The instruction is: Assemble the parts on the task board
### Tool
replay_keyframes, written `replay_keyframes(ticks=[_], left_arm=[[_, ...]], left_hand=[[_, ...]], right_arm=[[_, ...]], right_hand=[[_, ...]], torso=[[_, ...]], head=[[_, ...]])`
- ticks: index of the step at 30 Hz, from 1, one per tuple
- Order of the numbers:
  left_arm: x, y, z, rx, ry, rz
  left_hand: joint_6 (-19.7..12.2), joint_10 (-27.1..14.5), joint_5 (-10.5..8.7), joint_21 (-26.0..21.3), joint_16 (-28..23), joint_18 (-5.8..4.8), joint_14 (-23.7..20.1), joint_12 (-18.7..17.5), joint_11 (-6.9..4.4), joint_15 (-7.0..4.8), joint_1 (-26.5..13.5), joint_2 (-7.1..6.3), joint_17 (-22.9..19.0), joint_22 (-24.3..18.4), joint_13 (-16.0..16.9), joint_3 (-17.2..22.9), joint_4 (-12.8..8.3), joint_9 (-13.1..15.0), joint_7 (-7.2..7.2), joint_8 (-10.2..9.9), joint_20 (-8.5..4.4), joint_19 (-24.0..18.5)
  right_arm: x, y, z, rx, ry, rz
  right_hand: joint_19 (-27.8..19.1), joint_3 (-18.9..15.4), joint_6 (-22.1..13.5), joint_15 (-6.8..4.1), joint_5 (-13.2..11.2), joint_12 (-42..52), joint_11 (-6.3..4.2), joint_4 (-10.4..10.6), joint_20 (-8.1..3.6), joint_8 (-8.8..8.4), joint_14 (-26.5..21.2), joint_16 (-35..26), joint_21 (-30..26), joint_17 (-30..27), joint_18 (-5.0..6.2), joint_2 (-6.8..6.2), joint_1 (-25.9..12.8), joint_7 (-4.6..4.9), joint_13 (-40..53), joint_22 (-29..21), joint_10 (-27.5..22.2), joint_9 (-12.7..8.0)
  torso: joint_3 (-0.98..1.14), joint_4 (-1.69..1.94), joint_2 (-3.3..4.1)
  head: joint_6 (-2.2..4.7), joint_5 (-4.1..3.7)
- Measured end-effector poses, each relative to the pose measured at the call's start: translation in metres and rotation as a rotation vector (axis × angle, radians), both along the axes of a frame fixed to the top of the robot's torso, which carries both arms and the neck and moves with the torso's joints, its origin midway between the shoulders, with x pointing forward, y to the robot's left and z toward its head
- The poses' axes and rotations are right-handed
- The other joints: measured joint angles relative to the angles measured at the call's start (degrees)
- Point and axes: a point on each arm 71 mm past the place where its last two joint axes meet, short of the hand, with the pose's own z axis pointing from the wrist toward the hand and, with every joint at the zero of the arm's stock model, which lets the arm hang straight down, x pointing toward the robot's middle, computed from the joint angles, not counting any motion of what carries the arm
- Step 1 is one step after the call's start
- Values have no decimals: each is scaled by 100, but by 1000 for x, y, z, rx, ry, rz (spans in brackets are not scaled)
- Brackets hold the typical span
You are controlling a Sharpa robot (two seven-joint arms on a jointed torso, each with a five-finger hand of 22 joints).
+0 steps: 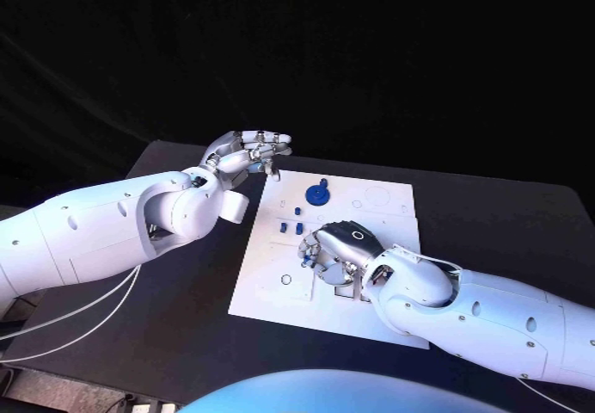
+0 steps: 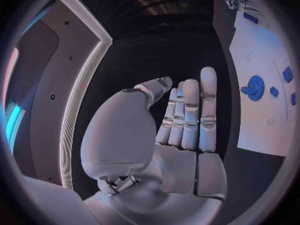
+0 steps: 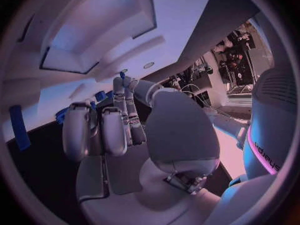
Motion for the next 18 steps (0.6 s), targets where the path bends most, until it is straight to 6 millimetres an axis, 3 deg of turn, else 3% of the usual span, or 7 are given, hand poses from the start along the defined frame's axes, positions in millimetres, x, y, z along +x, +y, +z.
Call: replay_keyframes(ticks=[18], left_arm=[[0, 0, 0, 1, 3, -2]], left_hand=[[0, 0, 0, 0, 0, 0, 0, 0, 0, 0, 0, 0, -5, 1, 0, 0, 0, 0, 0, 0, 0, 0]], right_arm=[[0, 2, -1, -2, 3, 6]], right_hand=[[0, 0, 0, 0, 0, 0, 8, 0, 0, -14, 0, 0, 0, -5, 0, 0, 0, 2, -2, 4, 7, 5]], torso=[[2, -7, -3]], head=[[-53, 30]])
